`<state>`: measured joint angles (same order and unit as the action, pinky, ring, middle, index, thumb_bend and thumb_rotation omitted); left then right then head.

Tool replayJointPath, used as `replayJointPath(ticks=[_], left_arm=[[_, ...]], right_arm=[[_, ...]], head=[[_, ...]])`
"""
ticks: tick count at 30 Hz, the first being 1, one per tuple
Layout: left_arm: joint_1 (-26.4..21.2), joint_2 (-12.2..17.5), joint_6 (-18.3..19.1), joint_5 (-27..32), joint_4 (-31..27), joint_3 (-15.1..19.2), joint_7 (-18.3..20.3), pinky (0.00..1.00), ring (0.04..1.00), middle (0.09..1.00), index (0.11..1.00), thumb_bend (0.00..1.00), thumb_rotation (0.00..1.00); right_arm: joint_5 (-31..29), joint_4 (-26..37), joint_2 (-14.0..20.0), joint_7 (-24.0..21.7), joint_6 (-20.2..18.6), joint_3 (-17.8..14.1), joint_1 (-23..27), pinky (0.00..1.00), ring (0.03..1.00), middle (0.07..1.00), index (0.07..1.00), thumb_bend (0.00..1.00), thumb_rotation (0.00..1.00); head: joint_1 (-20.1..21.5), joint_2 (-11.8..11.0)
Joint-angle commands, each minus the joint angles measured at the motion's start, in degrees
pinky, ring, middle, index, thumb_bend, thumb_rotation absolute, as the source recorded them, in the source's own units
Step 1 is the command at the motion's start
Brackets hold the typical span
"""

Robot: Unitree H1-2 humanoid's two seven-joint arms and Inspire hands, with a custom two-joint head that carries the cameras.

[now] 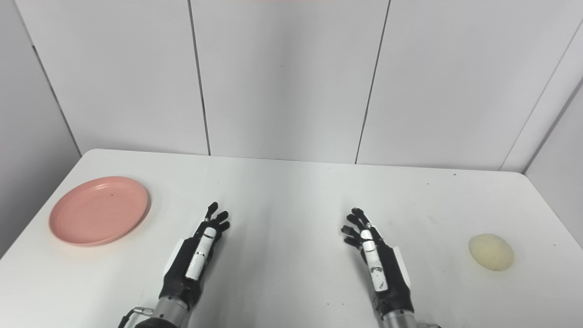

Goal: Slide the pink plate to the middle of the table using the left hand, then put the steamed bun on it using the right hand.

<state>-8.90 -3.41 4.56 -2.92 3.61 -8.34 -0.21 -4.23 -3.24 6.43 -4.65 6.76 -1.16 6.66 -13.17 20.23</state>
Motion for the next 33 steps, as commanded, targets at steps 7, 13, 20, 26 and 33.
replayJointPath(ticks=[7,13,20,26,33], left_arm=[[-2.13,-2.48,-4.09,-2.27,9.74,-1.49,-0.36,0.96,0.935,0.96,0.971,0.59,0.93],[-3.24,-3.37,-5.9,-3.42,13.48,-1.35,-1.28,0.93,0.924,0.946,0.957,0.64,0.92],[-3.88,-3.77,-7.29,-3.15,15.05,-0.78,-1.19,0.91,0.915,0.933,0.951,0.62,0.89],[-3.52,-3.61,-7.36,-3.62,14.39,-0.81,-1.44,0.9,0.918,0.933,0.954,0.61,0.9],[-3.24,-3.58,-9.17,-3.16,14.28,-0.05,-1.77,0.94,0.917,0.936,0.971,0.59,0.92]], right_arm=[[-2.19,-9.33,1.06,-1.99,5.64,-1.52,-1.33,0.86,0.856,0.898,0.908,0.58,1.0],[-3.59,-11.14,1.63,-3.06,5.08,-2.16,-0.66,0.96,0.917,0.95,0.96,0.5,1.0],[-4.55,-11.85,1.57,-3.78,4.96,-2.51,-0.02,1.0,0.968,0.996,1.0,0.34,1.0],[-3.84,-11.17,1.2,-3.16,5.14,-2.34,-0.3,0.99,0.917,0.951,0.969,0.35,1.0],[-3.0,-9.85,0.74,-2.83,4.34,-1.99,-0.7,0.93,0.893,0.935,0.94,0.52,1.0]], head=[[-4.25,-3.86],[-7.3,-6.07],[-7.69,-6.15],[-7.15,-5.31],[-6.46,-4.0]])
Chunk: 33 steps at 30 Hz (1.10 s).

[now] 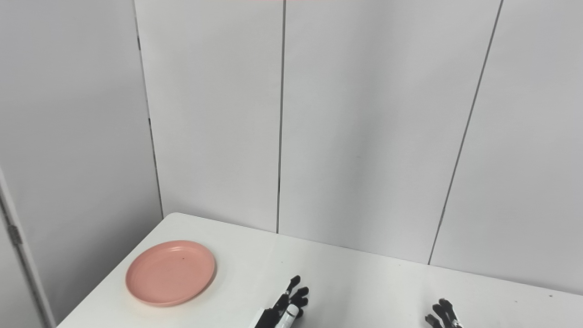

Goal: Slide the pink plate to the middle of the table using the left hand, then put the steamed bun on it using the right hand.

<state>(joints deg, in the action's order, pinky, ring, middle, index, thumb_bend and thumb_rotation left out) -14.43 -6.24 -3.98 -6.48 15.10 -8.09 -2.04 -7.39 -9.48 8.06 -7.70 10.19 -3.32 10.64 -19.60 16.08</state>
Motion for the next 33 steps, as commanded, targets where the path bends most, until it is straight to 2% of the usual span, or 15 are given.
replayJointPath(ticks=[1,4,8,10,13,14,17,19,22,25,28,33], left_arm=[[2.26,-0.76,-1.23,0.6,2.41,0.06,-0.14,0.94,0.915,0.935,0.973,0.58,0.91],[1.95,-0.75,-2.74,0.67,1.22,0.86,-0.68,0.94,0.905,0.933,0.975,0.56,0.89],[0.21,-0.73,-4.33,1.42,-3.01,2.33,-0.99,0.93,0.882,0.909,0.956,0.61,0.88],[-1.45,-0.23,-5.5,0.59,-5.28,2.92,-1.5,0.87,0.84,0.874,0.944,0.62,0.88],[-4.99,1.06,-7.08,0.44,-8.24,4.41,-1.8,0.79,0.775,0.806,0.883,0.61,0.89],[-6.61,1.63,-8.07,0.21,-8.7,5.13,-2.32,0.74,0.736,0.761,0.836,0.64,0.88],[-11.33,3.05,-9.72,-2.14,-9.04,7.88,-5.72,0.71,0.7,0.722,0.802,0.7,0.89],[-13.85,3.97,-10.97,-2.75,-8.89,9.91,-7.8,0.71,0.699,0.718,0.798,0.71,0.88],[-16.1,5.31,-12.28,0.06,-8.59,12.64,-8.48,0.69,0.698,0.714,0.784,0.76,0.85],[-17.31,6.93,-12.61,2.78,-8.29,14.91,-8.15,0.68,0.703,0.719,0.774,0.8,0.82],[-18.05,8.61,-12.07,3.07,-7.64,16.96,-8.83,0.7,0.712,0.735,0.751,0.87,0.8],[-19.01,11.02,-11.76,3.45,-4.98,20.43,-11.09,0.71,0.719,0.738,0.747,0.87,0.81]], right_arm=[[0.33,-3.27,-1.01,0.29,0.82,0.27,-4.79,0.92,0.894,0.935,0.94,0.53,1.0],[0.71,-2.39,-1.31,0.49,0.54,0.42,-5.09,0.91,0.889,0.931,0.941,0.54,1.0],[1.15,-0.92,-1.67,0.63,-0.14,0.41,-5.58,0.9,0.878,0.921,0.931,0.58,1.0],[0.79,-0.45,-1.92,0.61,-0.5,0.2,-5.78,0.88,0.87,0.917,0.927,0.59,1.0],[0.52,0.3,-2.09,0.63,-1.26,-0.01,-6.08,0.88,0.868,0.919,0.93,0.61,1.0],[0.74,0.75,-2.02,0.69,-1.74,0.04,-6.25,0.88,0.866,0.918,0.929,0.61,1.0],[1.02,1.95,-1.85,0.79,-2.93,-0.03,-6.78,0.88,0.862,0.914,0.924,0.62,1.0],[0.85,2.54,-1.7,0.73,-3.21,-0.22,-7.2,0.88,0.857,0.91,0.918,0.62,1.0],[0.69,3.05,-1.38,0.61,-3.06,-0.45,-7.77,0.86,0.849,0.906,0.909,0.65,1.0],[0.41,3.76,-0.94,0.37,-3.46,-0.59,-8.31,0.88,0.856,0.912,0.91,0.64,1.0],[0.36,4.48,-0.56,0.28,-4.06,-0.62,-8.7,0.88,0.857,0.912,0.902,0.63,1.0],[0.36,4.93,-0.19,0.27,-4.37,-0.75,-8.86,0.87,0.849,0.911,0.889,0.63,1.0]], head=[[0.09,0.62],[0.28,1.37],[0.8,2.57],[1.03,2.85],[1.24,3.08],[1.29,3.18],[1.23,3.45],[1.07,3.89],[0.89,4.52],[0.48,5.22],[0.33,5.55],[0.02,5.97]])
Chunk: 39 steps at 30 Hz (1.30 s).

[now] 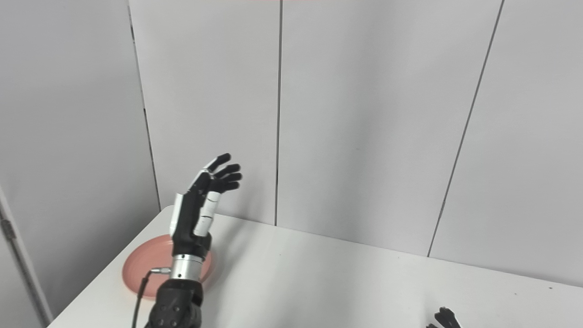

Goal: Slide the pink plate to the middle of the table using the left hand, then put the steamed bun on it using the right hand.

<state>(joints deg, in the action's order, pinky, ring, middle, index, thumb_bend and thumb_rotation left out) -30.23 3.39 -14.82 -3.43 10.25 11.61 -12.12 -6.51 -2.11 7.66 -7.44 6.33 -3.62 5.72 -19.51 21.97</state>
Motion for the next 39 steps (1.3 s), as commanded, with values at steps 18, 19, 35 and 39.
replayJointPath(ticks=[18,19,35,39], left_arm=[[-5.19,11.77,-11.35,4.66,24.86,11.05,-11.23,0.86,0.808,0.788,0.795,0.84,0.85],[-5.07,11.89,-11.7,5.48,25.63,11.37,-11.07,0.87,0.81,0.789,0.798,0.84,0.85],[-6.57,13.59,-11.86,4.87,35.61,12.31,-20.77,0.91,0.839,0.812,0.813,0.78,0.91],[-6.66,13.27,-9.35,9.04,34.39,12.24,-16.72,0.91,0.857,0.833,0.855,0.77,0.96]], right_arm=[[-0.96,-3.91,0.73,-0.82,0.48,-0.32,-2.94,0.84,0.828,0.903,0.872,0.69,1.0],[-0.99,-3.96,0.7,-0.79,0.48,-0.29,-2.89,0.83,0.828,0.903,0.872,0.69,1.0],[0.56,-3.86,0.81,-0.25,0.87,0.2,-2.72,0.79,0.798,0.885,0.863,0.62,1.0],[1.11,-3.55,0.77,-0.15,0.67,0.24,-2.83,0.8,0.797,0.883,0.86,0.61,1.0]], head=[[-0.15,0.19],[-0.09,0.19],[0.38,0.35],[0.44,0.34]])
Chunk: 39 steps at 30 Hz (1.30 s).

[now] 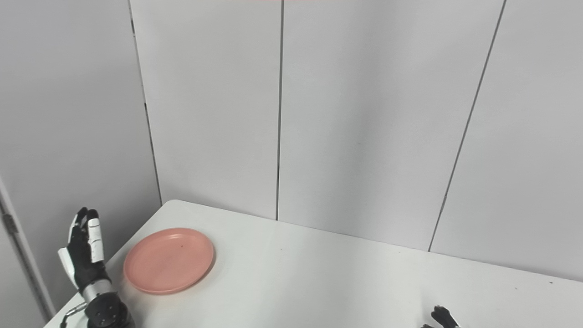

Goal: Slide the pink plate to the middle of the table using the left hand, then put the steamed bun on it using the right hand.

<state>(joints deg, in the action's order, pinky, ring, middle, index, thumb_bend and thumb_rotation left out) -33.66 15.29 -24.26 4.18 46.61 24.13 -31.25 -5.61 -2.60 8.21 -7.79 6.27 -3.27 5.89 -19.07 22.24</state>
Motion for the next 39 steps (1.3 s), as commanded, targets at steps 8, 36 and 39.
replayJointPath(ticks=[8,36,39], left_arm=[[-2.17,1.21,9.07,6.44,-6.06,-0.55,7.27,0.96,0.86,0.863,0.925,0.71,1.0],[0.35,1.49,28.01,6.1,-11.81,-4.87,14.15,0.75,0.744,0.787,0.848,0.71,0.96],[0.6,1.5,29.6,5.58,-12.8,-5.54,14.47,0.74,0.746,0.791,0.844,0.71,0.96]], right_arm=[[0.23,-3.0,0.21,-0.06,0.8,0.02,-3.08,0.81,0.797,0.883,0.854,0.6,1.0],[1.08,-4.31,0.5,0.18,1.55,-0.14,-2.88,0.78,0.782,0.871,0.827,0.6,1.0],[1.16,-4.38,0.53,0.2,1.61,-0.19,-2.89,0.77,0.774,0.864,0.82,0.63,1.0]], head=[[0.56,0.46],[1.54,0.71],[1.69,0.86]])
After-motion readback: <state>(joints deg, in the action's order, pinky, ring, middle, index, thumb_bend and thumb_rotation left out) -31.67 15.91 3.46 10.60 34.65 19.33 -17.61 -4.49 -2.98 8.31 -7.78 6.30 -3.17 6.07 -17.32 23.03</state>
